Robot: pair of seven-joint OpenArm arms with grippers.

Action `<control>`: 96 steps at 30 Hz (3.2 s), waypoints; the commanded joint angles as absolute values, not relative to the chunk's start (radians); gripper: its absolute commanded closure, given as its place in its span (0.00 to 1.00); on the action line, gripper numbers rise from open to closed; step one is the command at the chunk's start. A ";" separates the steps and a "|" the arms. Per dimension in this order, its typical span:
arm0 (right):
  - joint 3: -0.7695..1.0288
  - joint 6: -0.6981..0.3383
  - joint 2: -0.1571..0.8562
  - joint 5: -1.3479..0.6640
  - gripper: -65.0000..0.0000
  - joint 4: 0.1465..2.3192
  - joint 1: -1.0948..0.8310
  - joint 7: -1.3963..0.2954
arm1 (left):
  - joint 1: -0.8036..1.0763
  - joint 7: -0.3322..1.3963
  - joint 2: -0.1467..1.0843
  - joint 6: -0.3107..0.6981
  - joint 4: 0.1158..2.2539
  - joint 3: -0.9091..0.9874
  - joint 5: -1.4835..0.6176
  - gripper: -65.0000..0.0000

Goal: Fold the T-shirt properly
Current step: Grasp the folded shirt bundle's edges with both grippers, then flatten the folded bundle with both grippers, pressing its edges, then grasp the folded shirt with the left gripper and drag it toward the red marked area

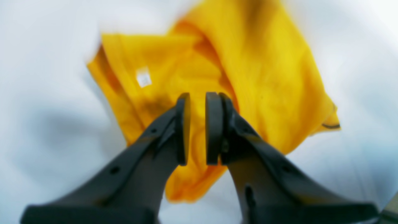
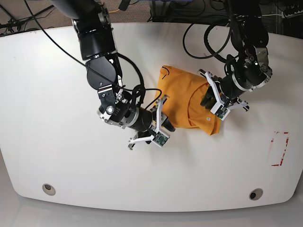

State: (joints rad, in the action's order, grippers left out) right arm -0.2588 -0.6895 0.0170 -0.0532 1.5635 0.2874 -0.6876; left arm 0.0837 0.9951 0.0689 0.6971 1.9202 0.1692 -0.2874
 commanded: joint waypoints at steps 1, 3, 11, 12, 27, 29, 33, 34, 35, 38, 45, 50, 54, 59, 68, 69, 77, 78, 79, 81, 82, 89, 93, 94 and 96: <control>-0.259 -0.698 0.022 -0.056 0.78 1.520 0.311 -0.668 | 0.061 1.007 0.062 0.698 1.874 0.173 -0.232 0.90; -0.263 -0.698 0.025 -0.064 0.78 1.443 0.331 -0.631 | 0.018 1.007 0.041 0.698 1.804 0.177 -0.209 0.90; -0.262 -0.698 0.027 -0.056 0.79 1.299 0.329 -0.527 | -0.013 0.923 0.048 0.698 1.630 0.251 -0.196 0.90; -0.263 -0.698 0.027 -0.058 0.79 1.294 0.323 -0.509 | -0.010 0.903 0.054 0.698 1.610 0.254 -0.196 0.90; -0.260 -0.698 0.028 -0.054 0.79 1.090 0.297 -0.355 | -0.074 0.684 0.117 0.698 1.230 0.288 -0.196 0.90; -0.260 -0.698 0.028 -0.054 0.79 1.087 0.292 -0.329 | -0.096 0.661 0.124 0.698 1.187 0.291 -0.196 0.90; -0.260 -0.698 0.045 -0.056 0.79 1.073 0.289 -0.323 | -0.105 0.651 0.166 0.698 1.152 0.292 -0.199 0.90; -0.260 -0.698 0.050 -0.062 0.79 1.067 0.289 -0.323 | -0.105 0.651 0.166 0.698 1.148 0.292 -0.199 0.90; -0.260 -0.698 0.053 -0.064 0.79 1.067 0.291 -0.323 | -0.107 0.651 0.166 0.698 1.150 0.292 -0.199 0.90; -0.260 -0.698 0.054 -0.064 0.79 1.073 0.291 -0.329 | -0.108 0.651 0.171 0.698 1.156 0.292 -0.200 0.90; -0.259 -0.698 0.056 -0.065 0.79 1.213 0.282 -0.367 | -0.130 0.651 0.173 0.698 1.204 0.295 -0.200 0.90; -0.197 -0.698 0.051 -0.065 0.79 1.385 0.265 -0.507 | -0.128 0.651 0.163 0.698 1.317 0.367 -0.200 0.90; -0.188 -0.698 0.056 -0.065 0.79 1.491 0.260 -0.579 | -0.125 0.657 0.162 0.698 1.420 0.371 -0.200 0.90; -0.186 -0.698 0.073 -0.059 0.79 1.491 0.260 -0.588 | -0.101 0.659 0.162 0.698 1.511 0.369 -0.199 0.90; -0.194 -0.698 0.033 -0.053 0.79 1.395 0.268 -0.584 | -0.061 0.659 0.162 0.698 1.615 0.369 -0.200 0.90; -0.194 -0.698 0.030 -0.053 0.79 1.374 0.271 -0.568 | -0.051 0.659 0.162 0.698 1.616 0.369 -0.200 0.90; -0.196 -0.698 0.008 -0.053 0.79 1.176 0.318 -0.410 | -0.004 0.656 0.142 0.698 1.656 0.374 -0.200 0.90; -0.197 -0.698 0.007 -0.053 0.79 1.152 0.321 -0.398 | -0.002 0.654 0.140 0.698 1.658 0.374 -0.200 0.90; -0.208 -0.698 0.005 -0.053 0.79 1.125 0.325 -0.380 | 0.001 0.654 0.140 0.698 1.661 0.372 -0.200 0.90; -0.249 -0.698 0.005 -0.053 0.79 1.099 0.325 -0.357 | 0.001 0.654 0.130 0.698 1.661 0.371 -0.200 0.90; -0.271 -0.698 0.004 -0.053 0.79 1.098 0.321 -0.351 | 0.001 0.656 0.125 0.698 1.661 0.374 -0.200 0.90; -0.426 -0.616 -0.035 -0.056 0.79 1.170 0.216 -0.352 | 0.001 0.657 0.120 0.698 1.662 0.374 -0.200 0.90; -0.470 -0.596 -0.062 -0.056 0.79 1.251 0.137 -0.352 | 0.001 0.657 0.120 0.698 1.681 0.374 -0.197 0.90; -0.492 -0.596 -0.070 -0.054 0.79 1.268 0.117 -0.352 | 0.001 0.657 0.120 0.698 1.685 0.374 -0.196 0.90; -0.512 -0.596 -0.076 -0.056 0.79 1.279 0.108 -0.352 | 0.001 0.654 0.120 0.698 1.684 0.374 -0.196 0.90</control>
State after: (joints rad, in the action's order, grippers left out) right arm -0.5003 -0.5938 -0.0555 -0.0475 1.2488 0.0952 -0.3687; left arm 0.0185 0.6842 0.1112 0.6968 1.6611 0.3714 -0.1799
